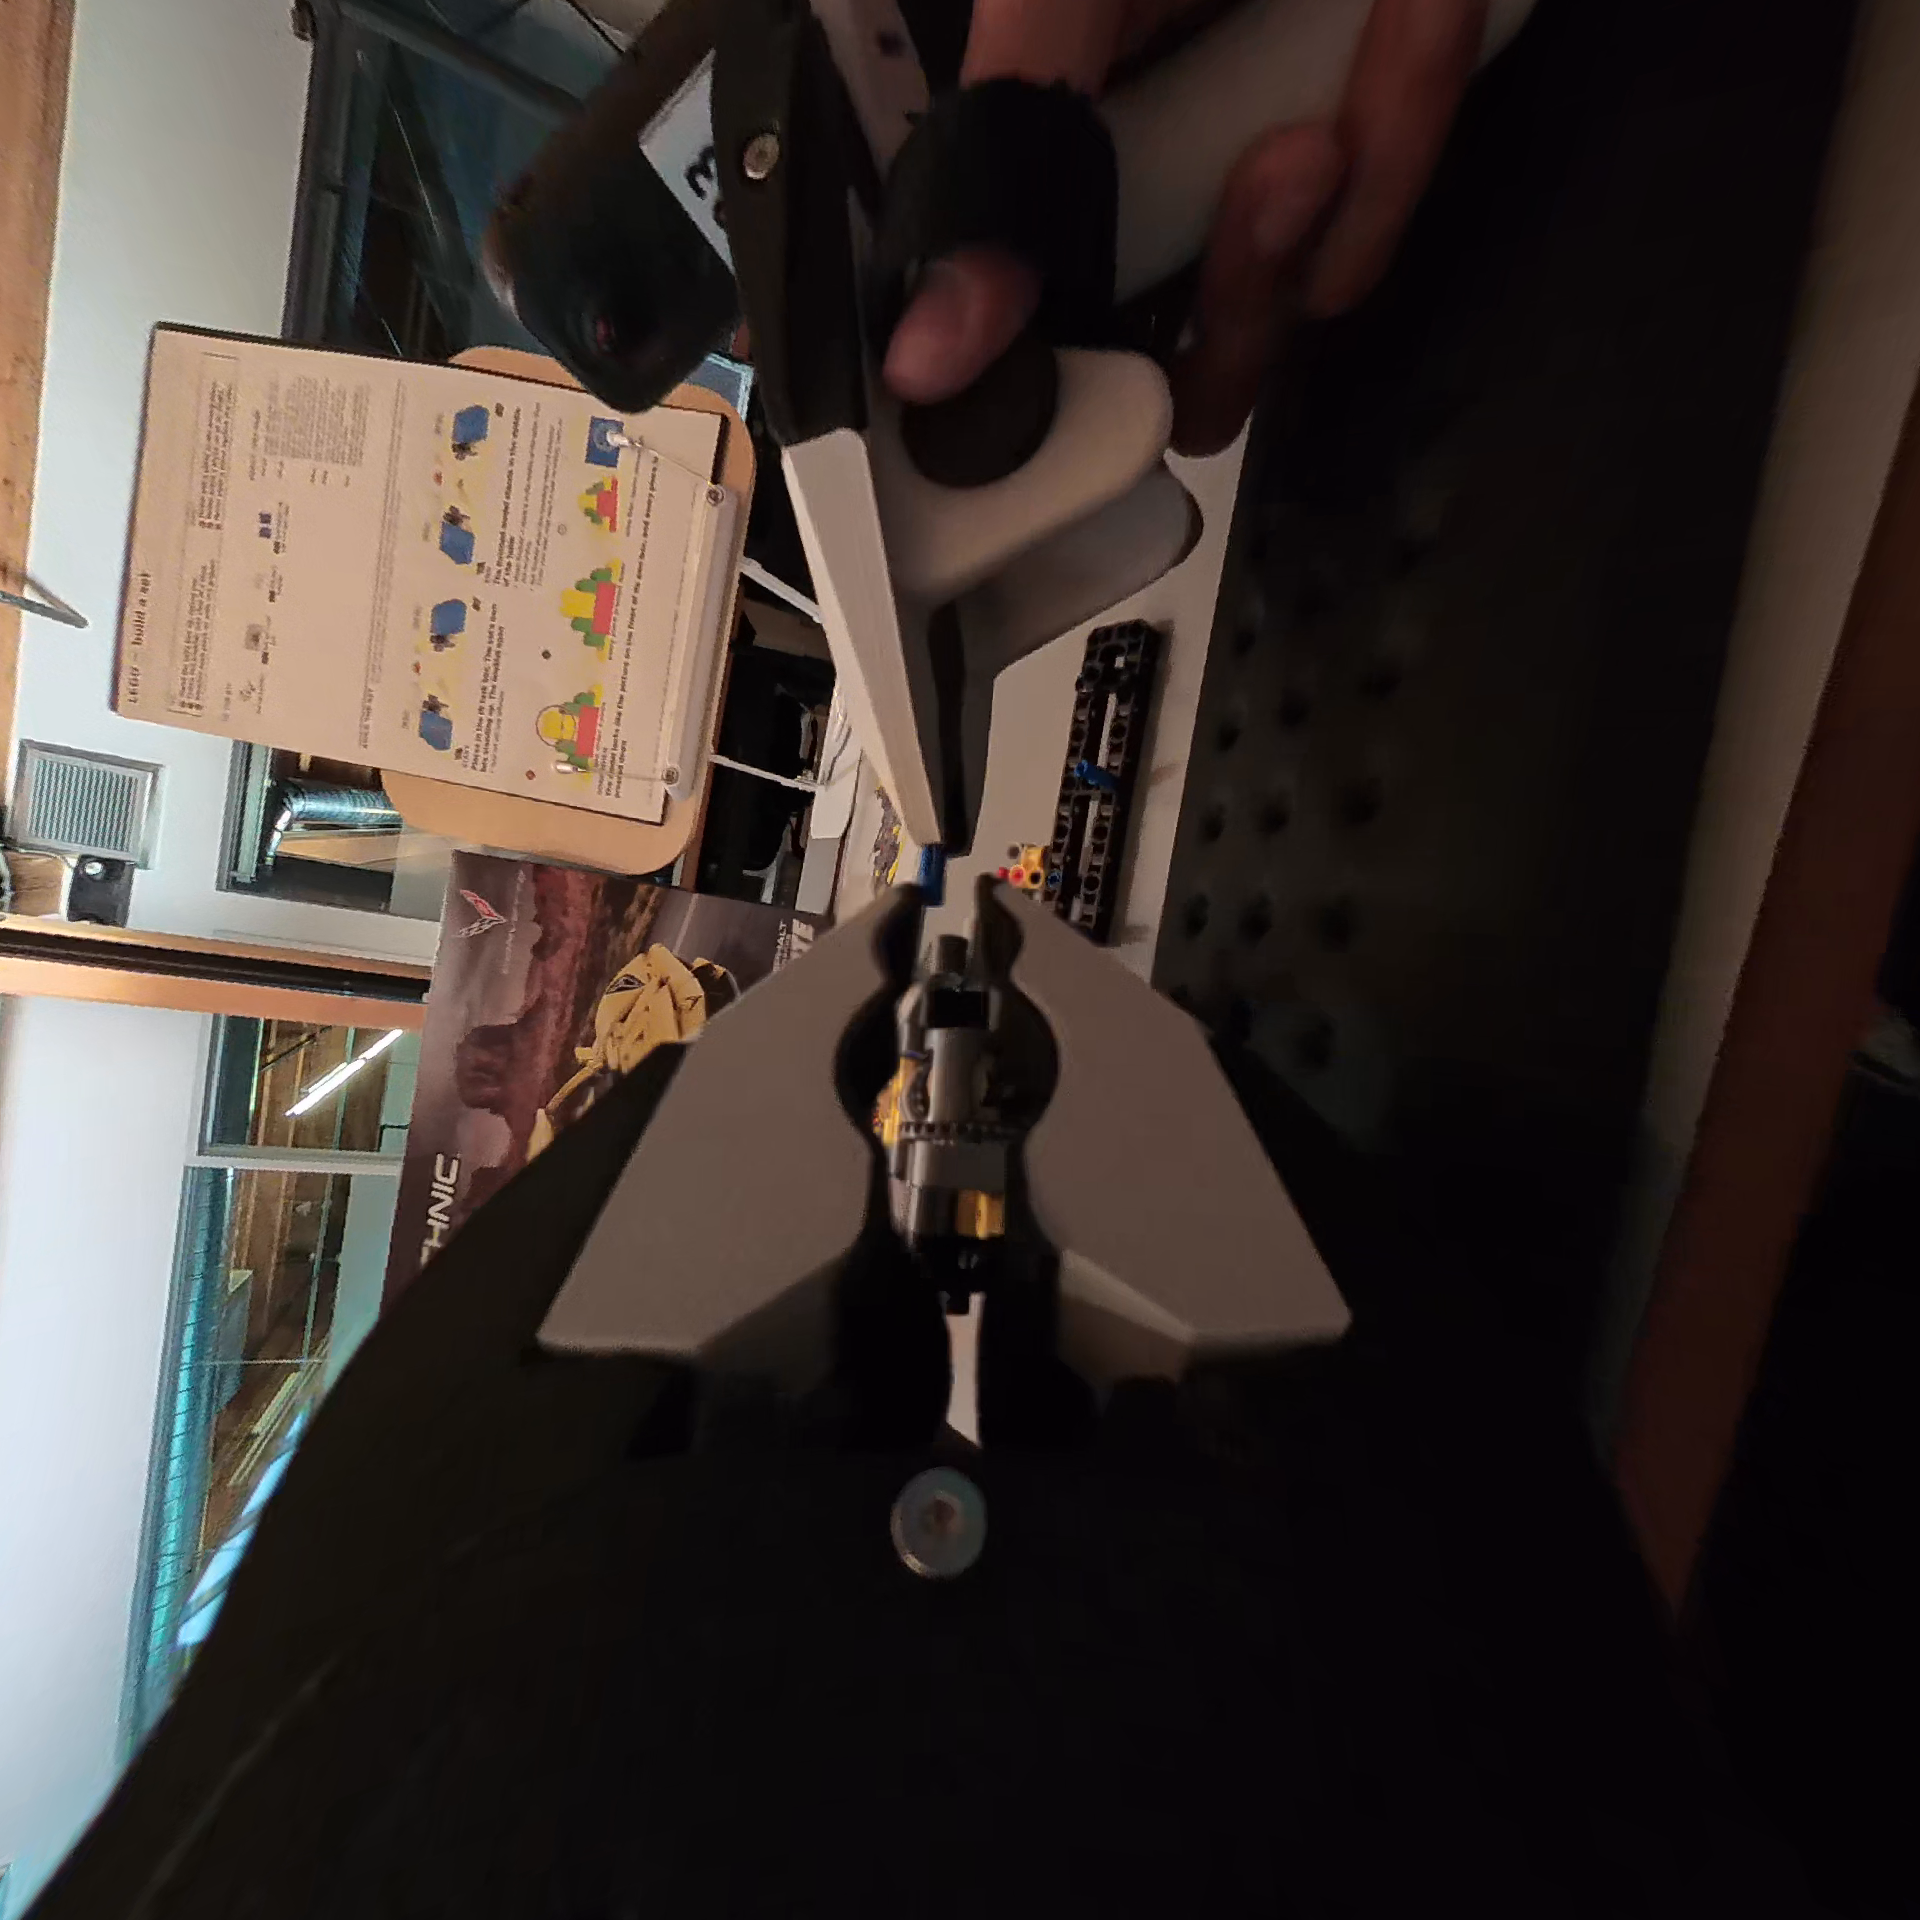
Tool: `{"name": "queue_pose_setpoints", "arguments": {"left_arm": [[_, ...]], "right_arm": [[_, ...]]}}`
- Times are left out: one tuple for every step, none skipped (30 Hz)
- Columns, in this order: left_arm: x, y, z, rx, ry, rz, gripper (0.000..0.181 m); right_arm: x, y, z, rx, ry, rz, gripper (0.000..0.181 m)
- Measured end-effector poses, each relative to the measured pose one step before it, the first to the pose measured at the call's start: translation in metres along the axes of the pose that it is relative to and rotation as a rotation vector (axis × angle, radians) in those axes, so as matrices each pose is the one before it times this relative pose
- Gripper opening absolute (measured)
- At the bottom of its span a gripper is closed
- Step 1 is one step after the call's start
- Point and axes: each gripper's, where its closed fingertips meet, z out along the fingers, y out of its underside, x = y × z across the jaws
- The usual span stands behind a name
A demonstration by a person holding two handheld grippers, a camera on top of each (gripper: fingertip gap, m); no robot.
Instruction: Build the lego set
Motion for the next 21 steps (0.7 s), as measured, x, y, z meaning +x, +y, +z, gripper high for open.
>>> {"name": "queue_pose_setpoints", "arguments": {"left_arm": [[-0.00262, -0.00156, -0.00079, 0.0099, -0.0172, -0.0021, 0.004], [-0.00070, -0.00060, -0.00003, 0.0017, -0.0040, -0.0034, 0.004], [-0.00089, -0.00026, 0.00036, -0.0035, -0.0053, -0.0063, 0.004], [-0.00198, -0.00085, 0.00012, -0.0020, -0.0126, -0.0041, 0.004], [-0.00209, -0.00098, 0.00019, -0.0019, -0.0128, -0.0039, 0.004], [-0.00156, -0.00033, 0.00035, -0.0058, -0.0071, -0.0062, 0.004], [-0.00108, -0.00012, 0.00050, -0.0044, -0.0019, -0.0096, 0.004], [-0.00019, 0.00017, 0.00078, -0.0050, 0.0027, -0.0105, 0.003], [-0.00026, 0.00017, 0.00083, -0.0056, 0.0010, -0.0049, 0.004], [-0.00016, -0.00002, 0.00079, -0.0046, -0.0021, 0.0023, 0.004], [-0.00001, 0.00031, 0.00076, -0.0072, -0.0022, 0.0072, 0.004], [-0.00053, 0.00024, 0.00066, -0.0034, -0.0056, 0.0062, 0.004], [-0.00045, 0.00004, 0.00063, -0.0018, -0.0012, -0.0045, 0.004], [0.00023, -0.00027, 0.00051, -0.0029, 0.0050, -0.0100, 0.004], [-0.00059, -0.00061, 0.00039, -0.0011, -0.0022, -0.0020, 0.003], [-0.00066, -0.00070, 0.00050, -0.0023, -0.0074, 0.0066, 0.004], [0.00042, -0.00059, 0.00057, -0.0048, -0.0045, 0.0133, 0.004], [0.00038, -0.00037, 0.00066, -0.0066, -0.0063, 0.0126, 0.003], [0.00033, -0.00012, 0.00075, -0.0054, -0.0038, -0.0028, 0.003], [0.00076, 0.00009, 0.00070, -0.0077, -0.0002, -0.0167, 0.003], [0.00014, 0.00037, 0.00045, -0.0071, -0.0060, -0.0142, 0.004]], "right_arm": [[-0.00072, -0.00006, -0.00006, 0.0021, -0.0018, -0.0042, 0.004], [-0.00094, -0.00093, -0.00037, 0.0080, -0.0020, -0.0029, 0.004], [-0.00007, -0.00114, -0.00049, 0.0101, 0.0023, -0.0031, 0.004], [-0.00077, -0.00213, -0.00075, 0.0163, -0.0037, -0.0014, 0.004], [-0.00084, -0.00276, -0.00083, 0.0211, -0.0047, -0.0028, 0.004], [-0.00041, -0.00189, -0.00041, 0.0160, 0.0000, -0.0044, 0.004], [-0.00031, -0.00153, -0.00036, 0.0147, 0.0019, -0.0074, 0.004], [0.00021, -0.00078, -0.00027, 0.0081, 0.0080, -0.0079, 0.004], [0.00048, -0.00032, 0.00004, 0.0034, 0.0086, -0.0067, 0.004], [0.00012, 0.00005, 0.00028, 0.0010, 0.0036, -0.0024, 0.004], [0.00080, 0.00016, 0.00027, -0.0010, 0.0051, 0.0019, 0.005], [0.00028, -0.00078, -0.00030, 0.0050, 0.0007, 0.0020, 0.005], [-0.00027, -0.00082, -0.00036, 0.0057, -0.0029, 0.0019, 0.006], [0.00074, 0.00000, -0.00033, 0.0005, 0.0042, 0.0017, 0.006], [0.00017, -0.00070, -0.00048, 0.0047, 0.0013, 0.0001, 0.005], [-0.00060, -0.00137, -0.00068, 0.0093, -0.0037, 0.0004, 0.005], [0.00033, -0.00029, -0.00045, 0.0020, 0.0001, 0.0051, 0.004], [0.00050, 0.00016, -0.00066, -0.0007, 0.0000, 0.0096, 0.004], [0.00043, 0.00036, -0.00072, -0.0037, 0.0006, 0.0065, 0.004], [0.00088, 0.00048, -0.00051, -0.0073, 0.0127, -0.0127, 0.004], [0.00084, 0.00030, 0.00006, -0.0025, 0.0190, -0.0230, 0.004]]}}
